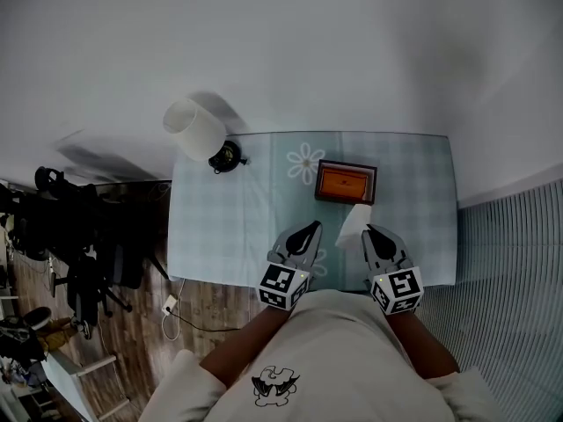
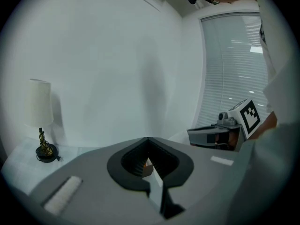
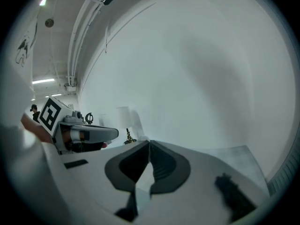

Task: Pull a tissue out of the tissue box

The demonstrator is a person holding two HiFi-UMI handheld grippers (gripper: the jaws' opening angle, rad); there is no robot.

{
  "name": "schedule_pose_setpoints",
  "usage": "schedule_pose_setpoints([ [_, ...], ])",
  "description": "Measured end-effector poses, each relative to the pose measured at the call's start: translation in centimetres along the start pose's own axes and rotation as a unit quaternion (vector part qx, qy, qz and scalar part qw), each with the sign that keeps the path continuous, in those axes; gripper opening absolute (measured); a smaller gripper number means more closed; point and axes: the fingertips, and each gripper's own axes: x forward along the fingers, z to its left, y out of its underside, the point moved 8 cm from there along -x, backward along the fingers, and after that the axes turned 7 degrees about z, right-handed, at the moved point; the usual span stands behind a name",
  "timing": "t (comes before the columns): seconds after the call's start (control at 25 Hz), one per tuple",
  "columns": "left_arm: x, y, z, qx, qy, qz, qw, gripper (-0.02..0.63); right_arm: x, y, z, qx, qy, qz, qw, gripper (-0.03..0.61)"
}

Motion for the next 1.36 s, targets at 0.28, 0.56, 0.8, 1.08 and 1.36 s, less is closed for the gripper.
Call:
schedule_pose_setpoints([
  [0.28,-0.7,0.4,-0.1,0.003,0.001,-0.003,1.0,0.008,-0.6,0.6,0.9,0.013,0.004,-0.004,1.0,0.014],
  [0.56,-0.8,-0.1,-0.6,0.004,0.01,-0.013,0.9999,0.008,-0.7,0.2,1.3,-0.001,0.007,-0.003,1.0,0.014],
  [0.8,-0.8,0.0,-1.0,0.001,0.015,-0.013,0.9998,0.008,-0.4,0.6,1.5,0.007,0.004,0.001,1.0,0.014],
  [1.08,-0.7,0.1,-0.8,-0.007,0.011,-0.011,0.9999,0.008,-0.4,0.6,1.1,0.013,0.009,0.003,1.0,0.014],
  [1.36,-0.4,0.3,-0.8,-0.01,0.01,-0.005,0.9999,0.008,-0.3,0.8,0.7,0.016,0.014,0.003,1.0,0.014],
])
